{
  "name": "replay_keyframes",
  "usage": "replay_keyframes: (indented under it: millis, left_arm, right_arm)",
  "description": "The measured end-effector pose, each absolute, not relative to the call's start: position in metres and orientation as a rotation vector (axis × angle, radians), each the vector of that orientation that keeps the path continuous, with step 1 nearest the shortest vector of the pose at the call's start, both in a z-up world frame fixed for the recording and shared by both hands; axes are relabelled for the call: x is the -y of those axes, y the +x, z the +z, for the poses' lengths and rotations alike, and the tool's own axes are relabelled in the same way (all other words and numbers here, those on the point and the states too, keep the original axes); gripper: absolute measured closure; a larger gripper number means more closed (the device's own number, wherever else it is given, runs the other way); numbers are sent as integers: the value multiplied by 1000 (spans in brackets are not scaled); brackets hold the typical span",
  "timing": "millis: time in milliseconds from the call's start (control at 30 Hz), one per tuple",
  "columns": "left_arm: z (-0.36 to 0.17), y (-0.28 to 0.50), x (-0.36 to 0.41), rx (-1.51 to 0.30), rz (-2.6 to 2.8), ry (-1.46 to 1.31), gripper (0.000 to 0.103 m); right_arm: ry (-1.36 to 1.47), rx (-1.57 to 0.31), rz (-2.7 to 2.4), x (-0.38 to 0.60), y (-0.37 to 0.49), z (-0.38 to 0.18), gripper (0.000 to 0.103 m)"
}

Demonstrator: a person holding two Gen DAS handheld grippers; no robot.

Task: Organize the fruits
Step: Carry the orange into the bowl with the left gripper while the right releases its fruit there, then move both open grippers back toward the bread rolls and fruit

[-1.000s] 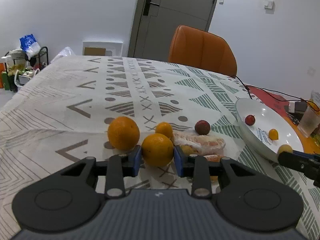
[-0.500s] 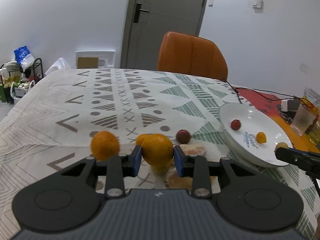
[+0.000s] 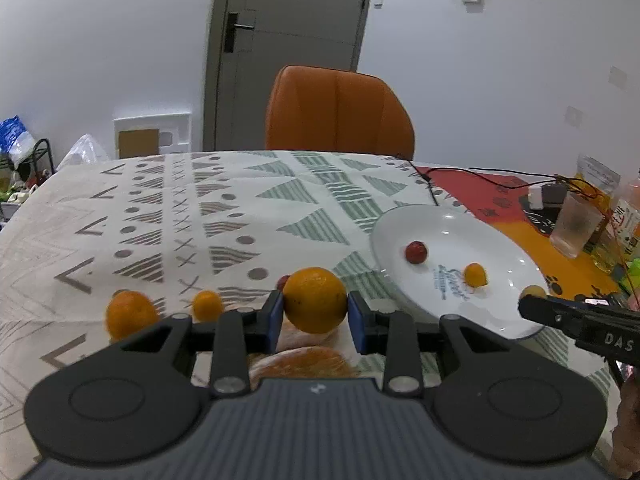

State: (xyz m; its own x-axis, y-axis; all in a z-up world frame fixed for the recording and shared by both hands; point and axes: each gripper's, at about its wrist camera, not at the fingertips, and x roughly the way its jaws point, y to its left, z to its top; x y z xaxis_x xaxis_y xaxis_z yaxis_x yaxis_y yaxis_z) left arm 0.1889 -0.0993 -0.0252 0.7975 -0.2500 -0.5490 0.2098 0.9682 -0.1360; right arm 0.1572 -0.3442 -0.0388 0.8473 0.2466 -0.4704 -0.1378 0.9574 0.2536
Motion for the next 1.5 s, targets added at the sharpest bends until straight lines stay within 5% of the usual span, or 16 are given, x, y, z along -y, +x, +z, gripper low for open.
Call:
replay_keyframes:
  millis: [1100,1167,1233,1500]
  left_arm:
    - [-6,205,181,-546,-420,32,69]
    - [-4,203,182,-529,-423,36,61]
    - [-3,203,182,-523,-403,53,41]
    - [-5,198,157,-508,-329,46,21]
  right_arm:
    - [273,-497,182,368,147,-45,71]
    - [272,-497,183,367,147,-45,70]
    - [271,-497,184,367,147,-45,67]
    - [266,-496,201,361,146,-45,56]
